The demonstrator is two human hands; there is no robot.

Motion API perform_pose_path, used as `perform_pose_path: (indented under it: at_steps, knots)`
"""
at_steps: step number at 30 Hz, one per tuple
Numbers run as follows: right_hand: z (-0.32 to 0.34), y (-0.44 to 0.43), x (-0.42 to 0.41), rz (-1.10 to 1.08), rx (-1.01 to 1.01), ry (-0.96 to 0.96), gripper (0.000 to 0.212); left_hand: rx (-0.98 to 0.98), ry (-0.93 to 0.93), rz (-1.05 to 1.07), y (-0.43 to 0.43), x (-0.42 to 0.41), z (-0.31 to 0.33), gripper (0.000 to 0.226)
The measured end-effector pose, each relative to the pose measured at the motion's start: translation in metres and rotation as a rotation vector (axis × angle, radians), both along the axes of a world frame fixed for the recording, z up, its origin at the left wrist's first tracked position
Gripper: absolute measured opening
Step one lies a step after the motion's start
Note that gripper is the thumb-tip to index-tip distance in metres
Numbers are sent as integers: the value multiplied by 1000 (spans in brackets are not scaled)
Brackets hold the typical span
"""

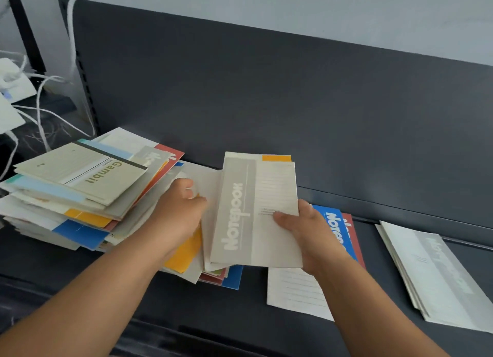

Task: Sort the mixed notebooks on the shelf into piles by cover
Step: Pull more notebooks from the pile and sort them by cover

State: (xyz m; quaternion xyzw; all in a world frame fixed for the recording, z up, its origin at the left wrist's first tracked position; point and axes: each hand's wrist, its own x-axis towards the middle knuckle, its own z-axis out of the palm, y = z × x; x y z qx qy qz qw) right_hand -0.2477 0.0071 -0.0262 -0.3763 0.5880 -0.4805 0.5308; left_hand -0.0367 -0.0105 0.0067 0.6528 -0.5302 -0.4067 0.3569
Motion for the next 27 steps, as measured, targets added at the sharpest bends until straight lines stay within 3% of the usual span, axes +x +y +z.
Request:
perform_pose_path:
  at_steps: [2, 6, 9, 12, 16, 20, 27]
  knots:
    - [5, 7, -20, 6, -51, -22, 25, 36, 71, -41, 1, -17, 2, 48]
    - [13, 31, -64, -18, -134, -38, 25, 129, 295, -29, 1, -59, 1, 14]
    - [15, 50, -101, -57, -163, -67, 26, 243, 544, -121, 5, -92, 2, 20]
    - [11, 66, -136, -124, -152, -27, 25, 203, 497, -219, 10, -128, 0, 17]
    - [9, 85, -185, -271, -144, 20, 21, 54, 354, -238, 13, -164, 4, 19]
    - [7, 101, -234, -353, -139, -20, 21, 37, 310, -236, 13, -187, 9, 18]
    - [1, 110, -272, -335, -140, -103, 21, 151, 460, -300, 24, -243, 6, 18]
